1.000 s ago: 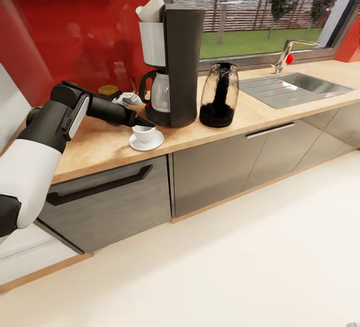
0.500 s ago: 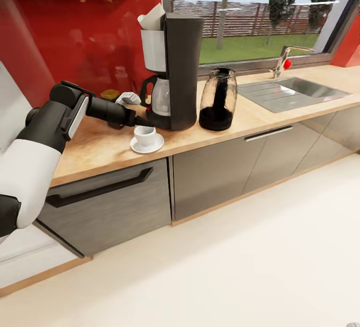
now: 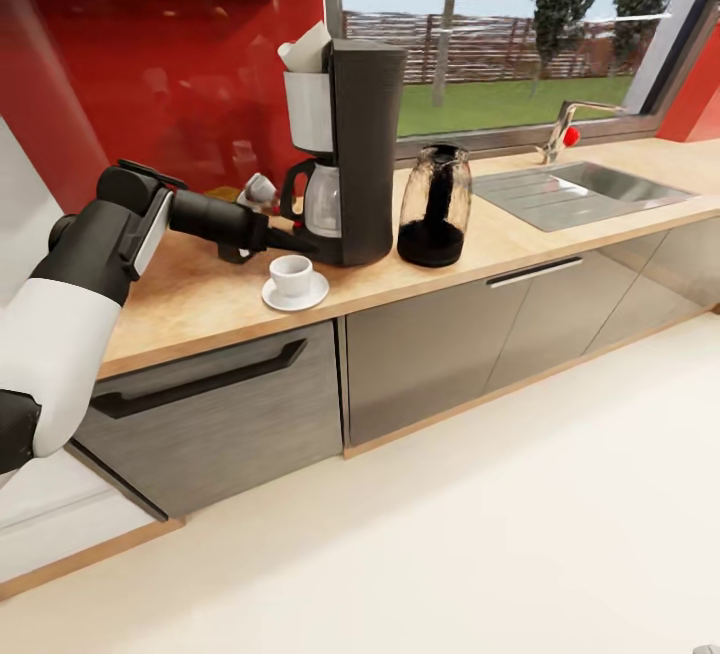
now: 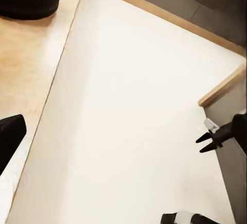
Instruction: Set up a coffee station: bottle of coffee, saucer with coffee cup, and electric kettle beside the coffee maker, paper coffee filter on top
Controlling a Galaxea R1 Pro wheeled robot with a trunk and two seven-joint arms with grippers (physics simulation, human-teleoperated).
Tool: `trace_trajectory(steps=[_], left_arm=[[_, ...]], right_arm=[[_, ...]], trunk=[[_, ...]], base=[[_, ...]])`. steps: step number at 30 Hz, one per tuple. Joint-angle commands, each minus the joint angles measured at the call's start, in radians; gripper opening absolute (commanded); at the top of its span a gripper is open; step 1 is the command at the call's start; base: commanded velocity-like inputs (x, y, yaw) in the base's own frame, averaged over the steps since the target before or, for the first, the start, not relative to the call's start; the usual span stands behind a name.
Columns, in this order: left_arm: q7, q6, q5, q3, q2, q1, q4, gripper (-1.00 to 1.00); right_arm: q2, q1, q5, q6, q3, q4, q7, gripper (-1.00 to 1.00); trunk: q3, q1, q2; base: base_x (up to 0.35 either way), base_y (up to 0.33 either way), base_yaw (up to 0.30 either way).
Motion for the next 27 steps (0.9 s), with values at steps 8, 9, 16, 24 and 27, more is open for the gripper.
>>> trace_trajectory(steps=[8,9,16,24,27], left_arm=[[-0.147,0.008,0.008,-0.012,-0.050,0.001,-0.003,1.00],[-0.147,0.007,0.008,-0.012,-0.076,0.001,-0.003,1.00],[-0.147,-0.009,0.008,-0.012,-0.248,0.005,-0.050,1.00],[-0.147,-0.201,0.006,-0.012,-0.377,0.215,-0.047,1.00],[-0.147,-0.283,0.005,-0.009,-0.380,0.329,-0.044,1.00]], right_arm=[[-0.001,-0.001,-0.009,-0.013,0.005,0.002,0.003,1.00],[-0.001,-0.001,-0.009,-0.029,0.005,0.002,0.004,1.00],[-0.001,0.000,-0.009,-0.063,0.004,0.002,0.007,1.00],[-0.004,0.000,-0.009,-0.067,0.003,0.002,0.008,1.00],[-0.004,0.000,-0.009,-0.068,0.003,0.002,0.007,1.00]], trunk=[[0.000,0.000,0.000],[0.000,0.000,0.000],[0.000,0.000,0.000],[0.000,0.000,0.000],[0.000,0.000,0.000]], base=[[0.000,0.000,0.000],[0.000,0.000,0.000],[0.000,0.000,0.000],[0.000,0.000,0.000],[0.000,0.000,0.000]])
